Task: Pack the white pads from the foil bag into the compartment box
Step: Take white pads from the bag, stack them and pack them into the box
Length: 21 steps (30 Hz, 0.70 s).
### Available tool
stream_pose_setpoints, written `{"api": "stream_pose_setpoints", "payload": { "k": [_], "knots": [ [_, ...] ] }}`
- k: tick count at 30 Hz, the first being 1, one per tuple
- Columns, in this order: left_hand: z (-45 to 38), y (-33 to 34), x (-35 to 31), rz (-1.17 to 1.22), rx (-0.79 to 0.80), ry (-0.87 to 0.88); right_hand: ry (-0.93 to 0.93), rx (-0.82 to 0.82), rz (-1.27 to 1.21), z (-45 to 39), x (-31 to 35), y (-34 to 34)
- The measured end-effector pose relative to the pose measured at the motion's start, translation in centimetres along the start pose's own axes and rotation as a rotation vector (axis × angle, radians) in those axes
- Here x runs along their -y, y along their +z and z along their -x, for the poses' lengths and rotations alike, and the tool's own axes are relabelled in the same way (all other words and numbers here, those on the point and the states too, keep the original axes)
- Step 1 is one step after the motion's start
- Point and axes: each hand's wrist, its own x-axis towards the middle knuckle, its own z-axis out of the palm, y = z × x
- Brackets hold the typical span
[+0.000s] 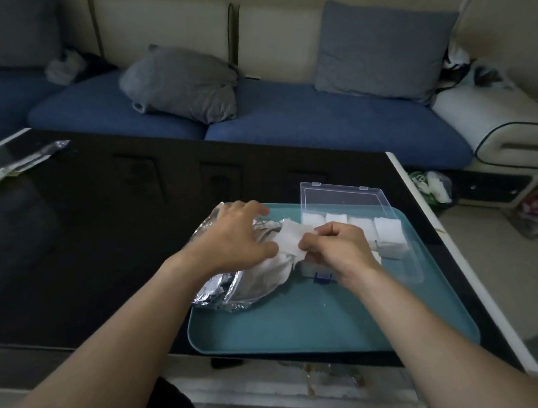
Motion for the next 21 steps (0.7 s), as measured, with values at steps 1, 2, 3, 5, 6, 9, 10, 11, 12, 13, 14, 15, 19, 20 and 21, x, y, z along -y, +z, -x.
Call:
{"api": "stream_pose_setpoints", "payload": {
  "k": [1,2,3,5,6,9,10,11,12,13,14,15,19,20,21],
  "knots": [
    [0.1,0.2,-0.3,-0.037,0.018,0.025,0.007,0.011,-0.008,0.0,-0.1,0.2],
    [0.2,0.5,-0.5,-0.064,0.029,0.037,0.02,0.029,-0.013,0.1,-0.2,0.5],
    [0.1,0.7,-0.5,-0.086,0.04,0.045,0.038,0.053,-0.016,0.2,-0.2,0.7],
    [0.0,1.2,-0.2,-0.107,0.046,0.053,0.06,0.089,-0.022,0.3,-0.2,1.1],
    [-0.2,1.3,0.0,-0.11,0.052,0.058,0.06,0.086,-0.031,0.3,-0.3,1.2],
    [-0.8,1.7,0.5,-0.136,0.066,0.065,0.041,0.013,-0.065,0.2,-0.3,1.0],
    [-0.9,1.9,0.6,-0.151,0.057,0.06,0.037,-0.014,-0.087,0.1,-0.2,0.9],
    [-1.0,2.0,0.6,-0.166,0.047,0.05,0.037,-0.034,-0.121,0.0,-0.1,0.7],
    [-1.2,2.0,0.7,-0.185,0.038,0.037,0.041,-0.046,-0.159,-0.1,0.1,0.5],
    [-1.3,2.1,0.8,-0.202,0.03,0.023,0.051,-0.056,-0.193,-0.2,0.2,0.2],
    [-1.3,2.1,0.8,-0.213,0.021,0.015,0.064,-0.065,-0.223,-0.3,0.3,0.0],
    [-1.4,2.1,0.8,-0.217,0.014,0.016,0.074,-0.072,-0.25,-0.4,0.5,-0.2],
    [-1.0,2.0,0.2,-0.205,-0.039,0.069,0.096,-0.072,-0.315,-0.5,0.7,-1.0],
    [-1.0,2.1,0.0,-0.195,-0.067,0.098,0.1,-0.068,-0.322,-0.5,0.8,-1.1],
    [-0.9,2.1,-0.2,-0.18,-0.099,0.13,0.103,-0.065,-0.328,-0.4,0.8,-1.3]
  ]
}}
